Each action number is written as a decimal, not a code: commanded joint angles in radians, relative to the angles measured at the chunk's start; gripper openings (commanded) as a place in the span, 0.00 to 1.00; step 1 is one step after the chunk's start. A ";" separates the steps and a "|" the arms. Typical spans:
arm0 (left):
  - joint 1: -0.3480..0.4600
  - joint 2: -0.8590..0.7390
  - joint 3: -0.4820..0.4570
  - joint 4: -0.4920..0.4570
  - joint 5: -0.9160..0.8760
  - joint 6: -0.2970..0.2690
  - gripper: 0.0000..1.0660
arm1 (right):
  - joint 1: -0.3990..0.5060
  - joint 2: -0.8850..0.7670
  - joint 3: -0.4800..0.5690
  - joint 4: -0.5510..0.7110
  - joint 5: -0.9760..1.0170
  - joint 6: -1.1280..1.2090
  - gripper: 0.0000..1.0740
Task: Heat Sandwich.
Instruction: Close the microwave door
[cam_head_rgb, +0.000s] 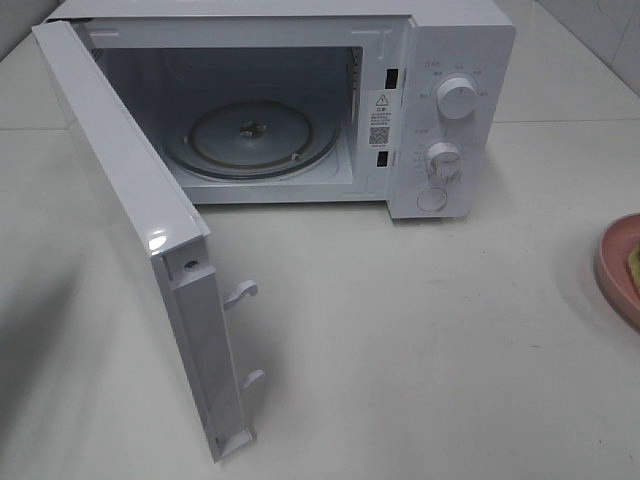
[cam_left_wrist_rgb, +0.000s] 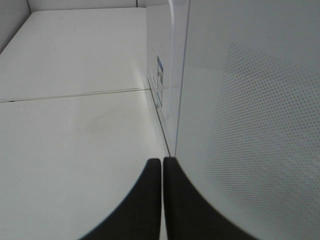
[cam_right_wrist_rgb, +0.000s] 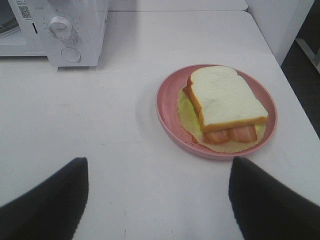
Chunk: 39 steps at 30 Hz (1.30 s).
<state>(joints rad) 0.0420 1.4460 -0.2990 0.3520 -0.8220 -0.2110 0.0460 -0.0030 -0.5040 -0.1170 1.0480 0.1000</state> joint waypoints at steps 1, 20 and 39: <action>-0.029 0.028 -0.022 0.014 -0.028 -0.006 0.00 | 0.004 -0.026 0.000 -0.001 -0.006 -0.010 0.71; -0.318 0.226 -0.161 -0.093 -0.047 0.047 0.00 | 0.004 -0.026 0.000 -0.001 -0.006 -0.010 0.71; -0.569 0.378 -0.385 -0.279 0.016 0.066 0.00 | 0.004 -0.026 0.000 -0.001 -0.006 -0.010 0.71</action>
<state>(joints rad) -0.4910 1.8130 -0.6450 0.1250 -0.8350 -0.1630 0.0460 -0.0030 -0.5040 -0.1170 1.0480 0.1000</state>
